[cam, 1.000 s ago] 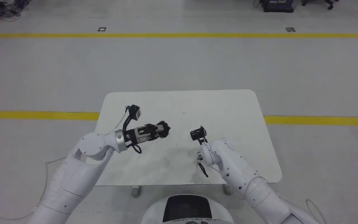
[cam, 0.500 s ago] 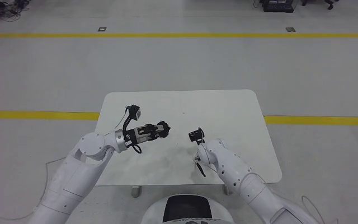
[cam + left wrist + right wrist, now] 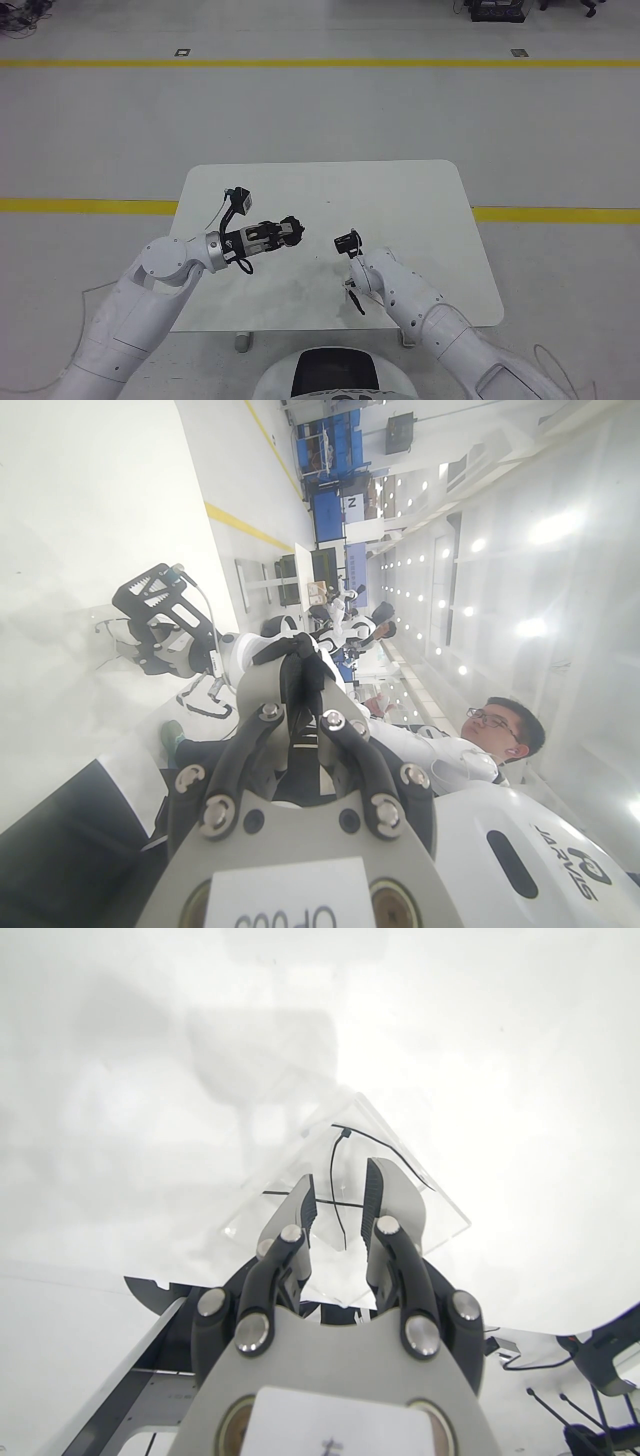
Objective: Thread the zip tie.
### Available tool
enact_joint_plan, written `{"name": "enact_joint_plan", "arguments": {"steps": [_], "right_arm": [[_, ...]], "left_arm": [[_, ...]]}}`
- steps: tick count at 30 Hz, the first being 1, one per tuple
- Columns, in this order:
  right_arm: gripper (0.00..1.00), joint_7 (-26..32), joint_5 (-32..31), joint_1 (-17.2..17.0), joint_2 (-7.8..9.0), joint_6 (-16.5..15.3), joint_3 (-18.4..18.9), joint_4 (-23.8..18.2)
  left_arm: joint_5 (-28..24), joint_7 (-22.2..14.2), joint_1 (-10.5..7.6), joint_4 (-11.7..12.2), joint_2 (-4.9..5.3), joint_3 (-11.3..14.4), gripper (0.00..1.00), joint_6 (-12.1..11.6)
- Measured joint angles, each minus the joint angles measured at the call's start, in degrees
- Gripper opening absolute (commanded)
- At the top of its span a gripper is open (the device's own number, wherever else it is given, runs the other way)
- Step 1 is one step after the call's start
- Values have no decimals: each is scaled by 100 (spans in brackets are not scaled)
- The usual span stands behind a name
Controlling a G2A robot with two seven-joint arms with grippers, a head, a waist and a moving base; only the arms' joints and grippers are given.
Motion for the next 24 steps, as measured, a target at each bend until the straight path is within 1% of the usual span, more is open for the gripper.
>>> {"name": "enact_joint_plan", "arguments": {"steps": [3,5,6,7,8,13,17,20,24], "right_arm": [[18,-17,16,30,-29,-5,-18,93],[15,-26,21,47,-45,-6,-29,148],[11,-33,24,57,-56,-6,-34,179],[4,-36,25,65,-63,-6,-37,201],[0,-37,26,73,-70,-6,-39,220],[0,-49,0,99,-99,10,-34,285],[0,-41,-59,88,-103,3,-10,220],[0,-12,-128,40,-90,-15,30,66],[0,65,-248,-90,-41,-85,141,-291]], "left_arm": [[0,0,0,0,0,0,0,0],[0,0,0,0,0,0,0,0],[0,0,0,0,0,0,0,0],[0,0,0,0,0,0,0,0],[0,0,0,0,0,0,0,0],[0,0,0,0,0,0,0,0],[0,0,0,0,0,0,0,0],[0,0,0,0,0,0,0,0],[0,0,0,0,0,0,0,0]]}}
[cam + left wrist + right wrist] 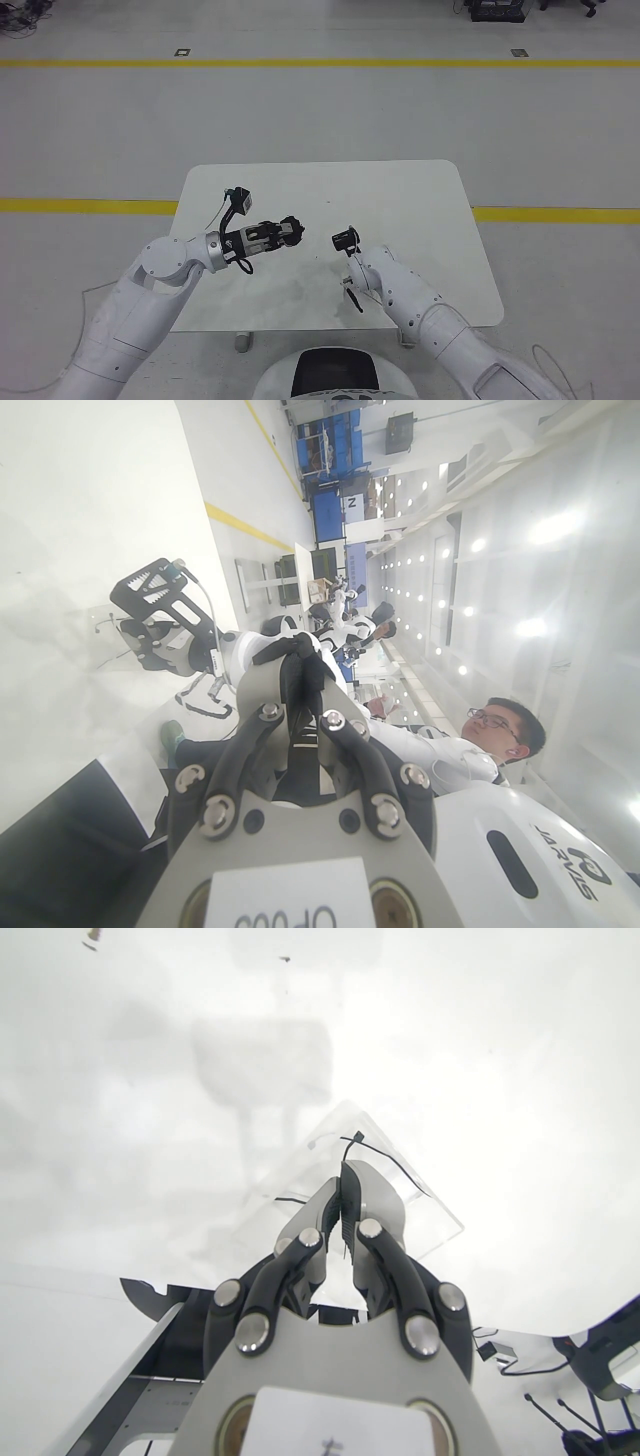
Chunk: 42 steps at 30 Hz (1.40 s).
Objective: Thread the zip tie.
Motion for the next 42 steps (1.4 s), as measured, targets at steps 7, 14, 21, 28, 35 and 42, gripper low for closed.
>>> {"name": "enact_joint_plan", "arguments": {"steps": [7,14,21,28,35,42], "right_arm": [[0,224,-192,-439,185,-301,465,-1071],[0,309,5,-1055,405,-753,1293,-2332],[0,201,1166,-1482,576,-1561,2378,-2986],[0,71,1901,-1529,632,-2092,2777,-3019],[0,42,1909,-1541,632,-2072,2788,-3022],[0,-921,3866,-2003,703,-2979,3613,-3348]], "left_arm": [[0,0,0,0,0,0,0,0],[0,0,0,0,0,0,0,0],[0,0,0,0,0,0,0,0],[0,0,0,0,0,0,0,0],[0,0,0,0,0,0,0,0],[0,0,0,0,0,0,0,0]]}}
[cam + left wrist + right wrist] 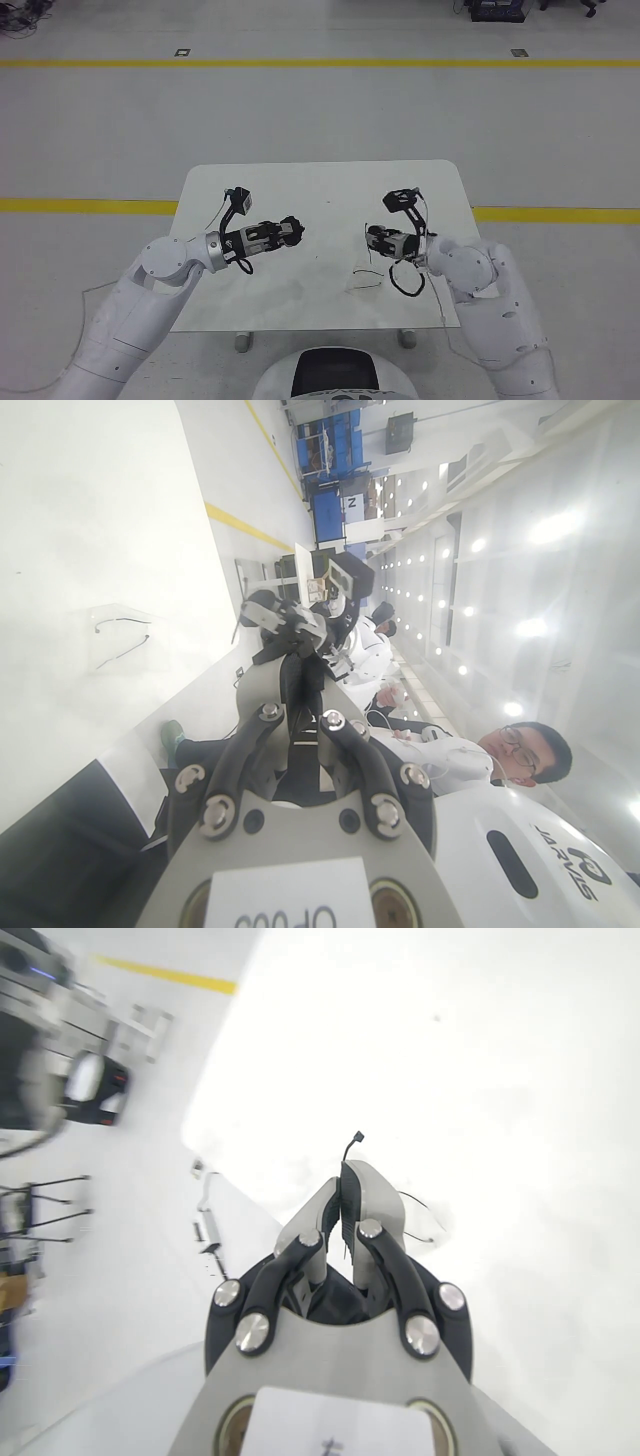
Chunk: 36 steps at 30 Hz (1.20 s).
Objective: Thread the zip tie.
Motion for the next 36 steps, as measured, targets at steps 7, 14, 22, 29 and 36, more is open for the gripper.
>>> {"name": "enact_joint_plan", "arguments": {"steps": [7,14,22,29,36], "right_arm": [[0,-114,1870,-231,88,-748,402,153],[0,-116,3121,-77,132,-736,393,375],[0,-194,3138,-92,130,-737,387,339],[0,-1359,3348,-424,137,-737,425,-75],[0,-2199,2911,-636,165,-737,93,-306]], "left_arm": [[0,0,0,0,0,0,0,0],[0,0,0,0,0,0,0,0],[-1,141,23,0,-12,21,0,36],[69,772,191,-129,-51,185,0,57],[212,1155,303,-322,-94,420,0,97]]}}
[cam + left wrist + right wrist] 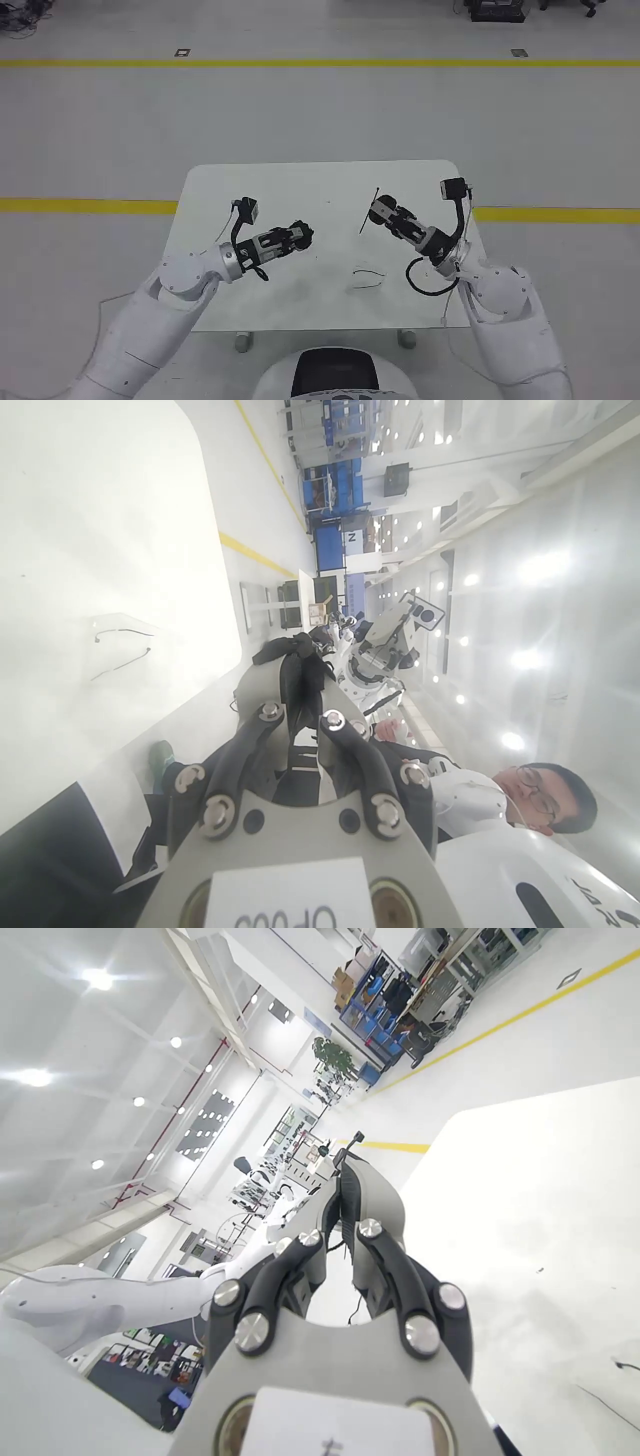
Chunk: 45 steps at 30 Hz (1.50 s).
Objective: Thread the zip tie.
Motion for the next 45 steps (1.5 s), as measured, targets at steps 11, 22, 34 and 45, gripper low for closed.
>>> {"name": "enact_joint_plan", "arguments": {"steps": [11,22,34,45], "right_arm": [[0,-103,-43,4,7,0,-70,24],[0,-1262,-843,-28,12,0,-660,144],[0,-1807,-940,43,111,0,-1005,360],[0,-2683,-1828,52,136,0,-1299,331]], "left_arm": [[175,102,-48,-36,-9,52,0,-48],[988,772,97,-299,-51,334,0,-331],[1361,1033,208,-430,-40,293,0,-514],[1434,1178,166,-492,-50,300,0,2]]}}
